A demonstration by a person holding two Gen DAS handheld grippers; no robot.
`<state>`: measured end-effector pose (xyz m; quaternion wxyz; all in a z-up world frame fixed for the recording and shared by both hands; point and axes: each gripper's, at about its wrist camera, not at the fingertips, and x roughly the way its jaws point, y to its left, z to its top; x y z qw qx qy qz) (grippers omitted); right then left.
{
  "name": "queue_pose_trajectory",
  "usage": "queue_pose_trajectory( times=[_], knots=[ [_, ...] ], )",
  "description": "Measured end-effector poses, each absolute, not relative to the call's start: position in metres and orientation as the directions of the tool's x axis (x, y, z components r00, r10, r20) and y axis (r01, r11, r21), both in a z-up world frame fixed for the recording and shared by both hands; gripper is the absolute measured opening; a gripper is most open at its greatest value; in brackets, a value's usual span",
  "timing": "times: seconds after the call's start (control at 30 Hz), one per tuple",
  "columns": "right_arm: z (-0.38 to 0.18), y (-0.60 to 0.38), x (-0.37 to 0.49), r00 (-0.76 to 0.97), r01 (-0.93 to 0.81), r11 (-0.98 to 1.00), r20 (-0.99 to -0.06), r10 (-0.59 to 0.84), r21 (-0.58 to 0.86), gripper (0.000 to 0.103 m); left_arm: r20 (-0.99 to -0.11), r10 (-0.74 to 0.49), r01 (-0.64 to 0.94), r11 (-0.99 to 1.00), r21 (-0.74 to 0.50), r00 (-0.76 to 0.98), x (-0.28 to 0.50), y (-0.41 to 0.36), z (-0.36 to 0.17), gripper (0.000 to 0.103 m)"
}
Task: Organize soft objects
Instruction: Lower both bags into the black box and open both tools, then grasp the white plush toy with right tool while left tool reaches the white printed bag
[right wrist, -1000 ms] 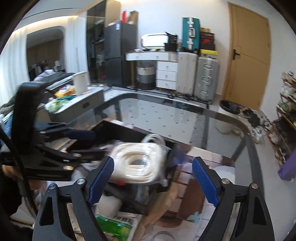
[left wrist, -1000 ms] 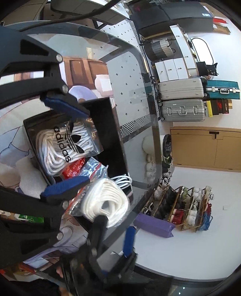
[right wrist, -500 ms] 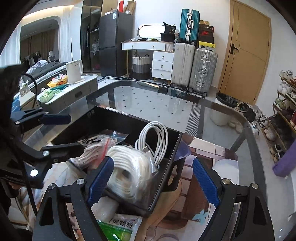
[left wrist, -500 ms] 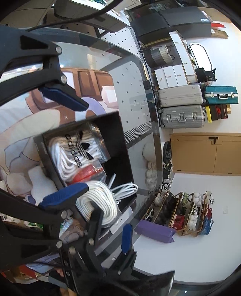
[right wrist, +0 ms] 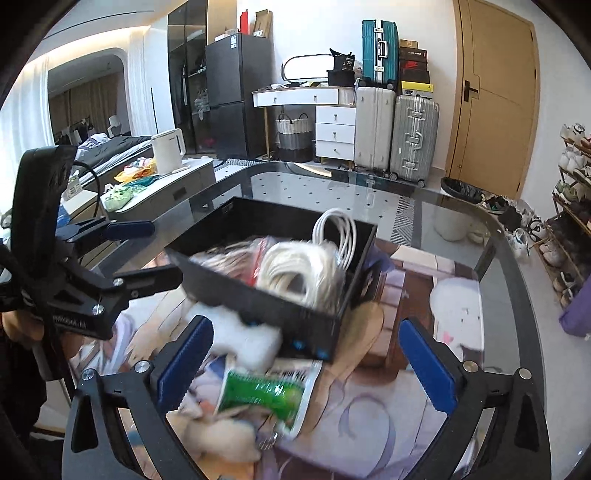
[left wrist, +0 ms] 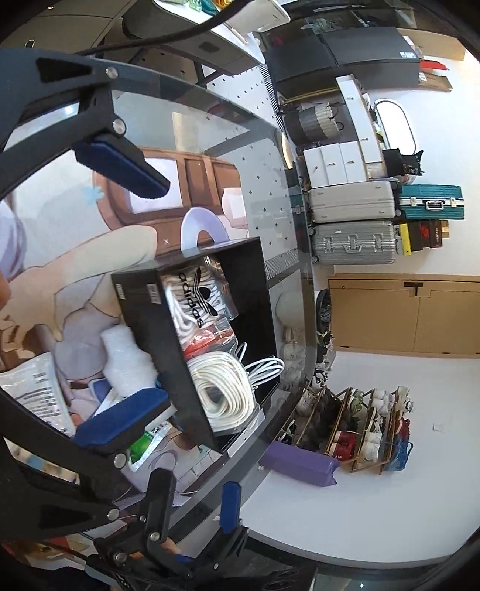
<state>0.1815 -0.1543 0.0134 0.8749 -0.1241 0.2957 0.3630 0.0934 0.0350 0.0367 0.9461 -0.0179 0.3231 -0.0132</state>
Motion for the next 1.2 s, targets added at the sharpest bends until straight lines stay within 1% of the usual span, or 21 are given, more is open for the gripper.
queue_pose_trajectory(
  times=[0.2, 0.57, 0.73, 0.97, 1.2],
  knots=[
    [0.009, -0.168, 0.153, 0.550, -0.714, 0.700, -0.605, 0.575, 0.017, 0.102, -0.603, -0.022, 0.003, 0.999, -0.033, 0.798, 0.077, 0.035, 0.042, 0.103],
    [-0.002, -0.167, 0.115, 0.491, -0.770, 0.638, -0.633, 0.599, 0.008, 0.102, -0.617, -0.005, -0.001, 1.000, -0.010, 0.787, 0.052, 0.025, 0.034, 0.103],
    [-0.007, -0.158, 0.110, 0.458, -0.795, 0.606, -0.661, 0.594, -0.006, 0.102, -0.620, -0.008, 0.003, 1.000, -0.008, 0.785, 0.043, 0.022, 0.032, 0.103],
    [-0.022, -0.158, 0.119, 0.439, -0.788, 0.616, -0.704, 0.558, -0.003, 0.102, -0.645, 0.003, -0.003, 1.000, 0.001, 0.764, 0.041, 0.027, 0.023, 0.103],
    [-0.035, -0.160, 0.127, 0.400, -0.787, 0.616, -0.732, 0.552, 0.034, 0.102, -0.658, -0.008, 0.009, 1.000, -0.002, 0.753, 0.042, 0.025, 0.017, 0.103]
  ],
)
